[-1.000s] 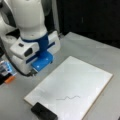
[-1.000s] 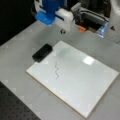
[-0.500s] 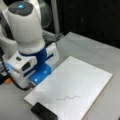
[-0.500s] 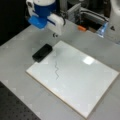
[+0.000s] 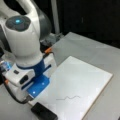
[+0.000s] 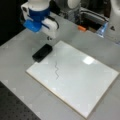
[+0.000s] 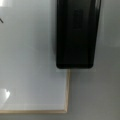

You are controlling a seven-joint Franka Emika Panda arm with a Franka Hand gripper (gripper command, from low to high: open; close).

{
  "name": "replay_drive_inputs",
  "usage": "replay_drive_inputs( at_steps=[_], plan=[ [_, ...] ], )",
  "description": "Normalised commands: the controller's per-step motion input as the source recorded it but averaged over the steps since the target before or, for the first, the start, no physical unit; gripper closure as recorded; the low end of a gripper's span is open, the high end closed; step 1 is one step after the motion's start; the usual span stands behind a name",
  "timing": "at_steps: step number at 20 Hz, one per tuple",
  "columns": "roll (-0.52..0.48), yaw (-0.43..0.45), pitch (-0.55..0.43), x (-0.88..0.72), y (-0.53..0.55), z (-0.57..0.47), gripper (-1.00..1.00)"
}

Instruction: Erasing curve lines

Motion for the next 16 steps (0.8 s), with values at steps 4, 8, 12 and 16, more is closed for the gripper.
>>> replay_drive_inputs(
  at_steps=[4,8,12,16],
  plan=[
    [-0.032,0.217,0.093,0.21,-0.18,0.01,-1.0],
    [-0.004,0.193,0.081,0.21,-0.15,-0.07,-1.0],
    [0.03,0.17,0.07,0.19,-0.14,-0.08,-1.0],
    [0.055,0.131,0.055,0.15,-0.14,-0.06,-1.0]
  ],
)
